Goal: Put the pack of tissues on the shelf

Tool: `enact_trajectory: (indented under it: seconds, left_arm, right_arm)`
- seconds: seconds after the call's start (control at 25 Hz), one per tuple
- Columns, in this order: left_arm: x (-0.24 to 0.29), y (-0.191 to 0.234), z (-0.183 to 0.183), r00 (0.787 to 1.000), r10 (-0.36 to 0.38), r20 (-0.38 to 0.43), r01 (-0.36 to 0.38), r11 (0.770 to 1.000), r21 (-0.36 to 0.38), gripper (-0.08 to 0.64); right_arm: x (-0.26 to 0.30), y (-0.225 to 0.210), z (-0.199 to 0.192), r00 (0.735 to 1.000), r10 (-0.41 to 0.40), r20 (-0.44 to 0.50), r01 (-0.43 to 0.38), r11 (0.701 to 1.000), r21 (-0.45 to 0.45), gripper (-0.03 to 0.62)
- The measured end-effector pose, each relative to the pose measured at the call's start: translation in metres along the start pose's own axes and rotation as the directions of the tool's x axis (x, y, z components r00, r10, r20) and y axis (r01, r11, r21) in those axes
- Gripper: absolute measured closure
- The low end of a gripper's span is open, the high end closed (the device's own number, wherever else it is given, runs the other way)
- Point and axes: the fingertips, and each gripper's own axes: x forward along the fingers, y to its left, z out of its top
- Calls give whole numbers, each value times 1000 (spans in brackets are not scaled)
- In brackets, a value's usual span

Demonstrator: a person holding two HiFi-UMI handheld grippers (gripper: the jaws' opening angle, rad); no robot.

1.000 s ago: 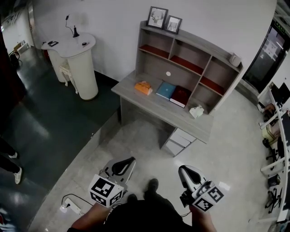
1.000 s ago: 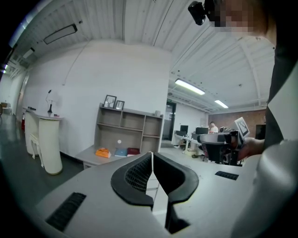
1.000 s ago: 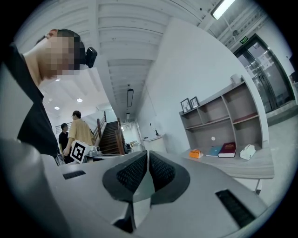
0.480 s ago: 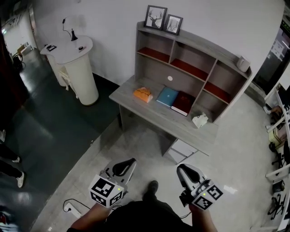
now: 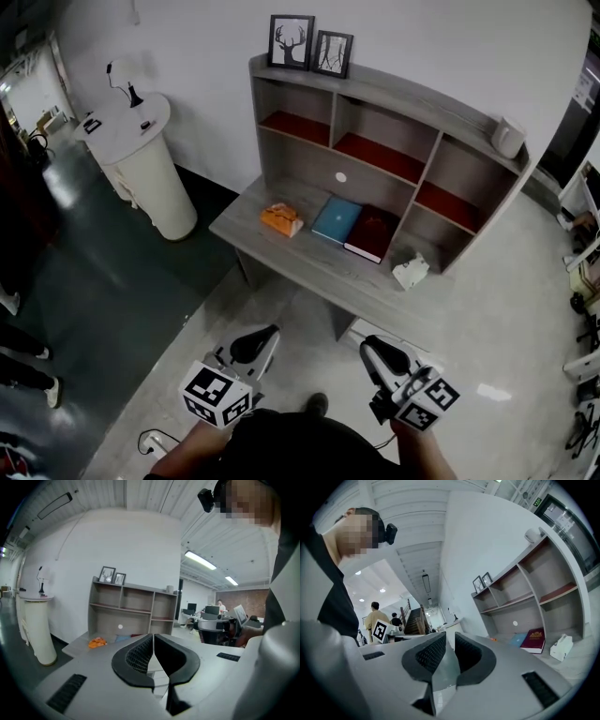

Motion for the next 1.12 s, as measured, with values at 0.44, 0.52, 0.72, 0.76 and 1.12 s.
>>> enact_trajectory:
  seconds: [0.44, 0.52, 0.72, 0.76, 1.12]
  left_arm:
    - [81, 59, 18, 1000, -21, -14, 21, 1000, -9, 537]
    - [98, 83, 23, 999, -32, -8, 32, 999, -9, 537]
    - [143, 153, 37, 998, -70, -4, 70, 997, 41, 537]
    - [151, 168, 41, 997, -75, -5, 76, 996, 56, 537]
    - [204, 276, 77, 987, -157, -16, 158, 984, 88, 537]
  right_arm:
    - [52, -77, 12, 998, -51, -21, 51, 998, 21, 571]
    - [72, -91, 16, 997, -71, -25, 72, 997, 18, 571]
    - [142, -128, 26, 991, -129, -30, 130, 991, 11, 571]
    - [158, -134, 28, 990, -141, -27, 141, 990, 20, 571]
    - [277, -164, 49, 983, -182, -2, 182, 983, 34, 571]
